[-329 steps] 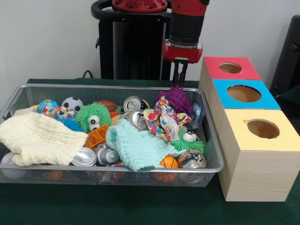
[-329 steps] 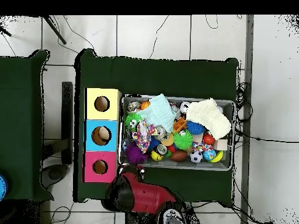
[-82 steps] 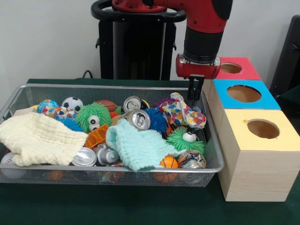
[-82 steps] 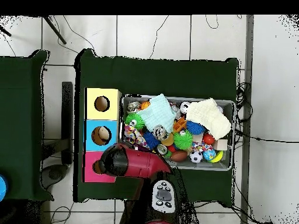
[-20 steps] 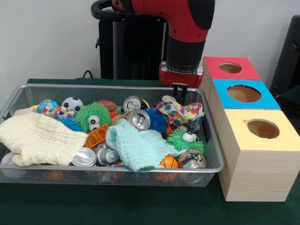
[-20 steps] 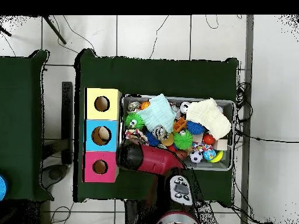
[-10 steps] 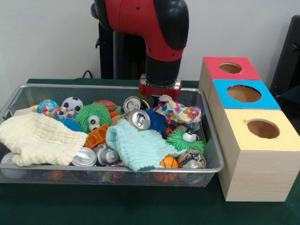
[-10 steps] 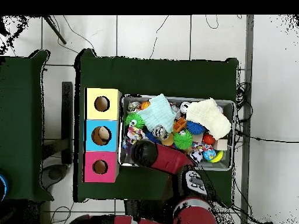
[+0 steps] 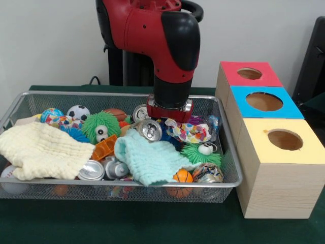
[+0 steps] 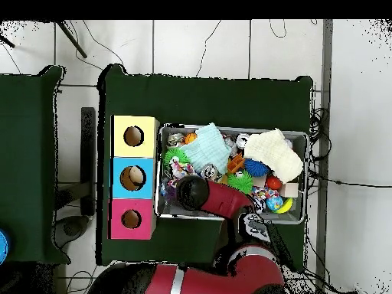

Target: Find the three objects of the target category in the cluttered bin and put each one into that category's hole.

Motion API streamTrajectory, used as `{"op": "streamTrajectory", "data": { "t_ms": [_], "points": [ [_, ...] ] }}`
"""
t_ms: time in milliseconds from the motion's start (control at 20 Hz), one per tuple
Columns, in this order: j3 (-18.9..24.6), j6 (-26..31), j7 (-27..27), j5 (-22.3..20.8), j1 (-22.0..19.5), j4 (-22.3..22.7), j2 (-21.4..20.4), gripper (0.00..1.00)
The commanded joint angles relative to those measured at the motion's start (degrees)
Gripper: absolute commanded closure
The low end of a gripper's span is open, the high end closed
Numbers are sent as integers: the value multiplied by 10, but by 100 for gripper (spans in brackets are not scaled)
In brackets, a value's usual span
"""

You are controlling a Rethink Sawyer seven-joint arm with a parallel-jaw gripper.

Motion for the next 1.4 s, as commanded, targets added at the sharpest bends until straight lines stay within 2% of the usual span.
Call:
{"op": "streamTrajectory", "data": {
  "t_ms": [50,400,700,800,1400],
  "points": [
    [4,31,61,4,-1,-135,35,100],
    [10,56,67,-1,-4,-123,9,100],
    [12,48,75,-7,3,-70,-32,100],
    [14,39,79,-8,7,-58,-36,100],
    [20,32,70,-10,0,-66,-28,100]
  ]
}}
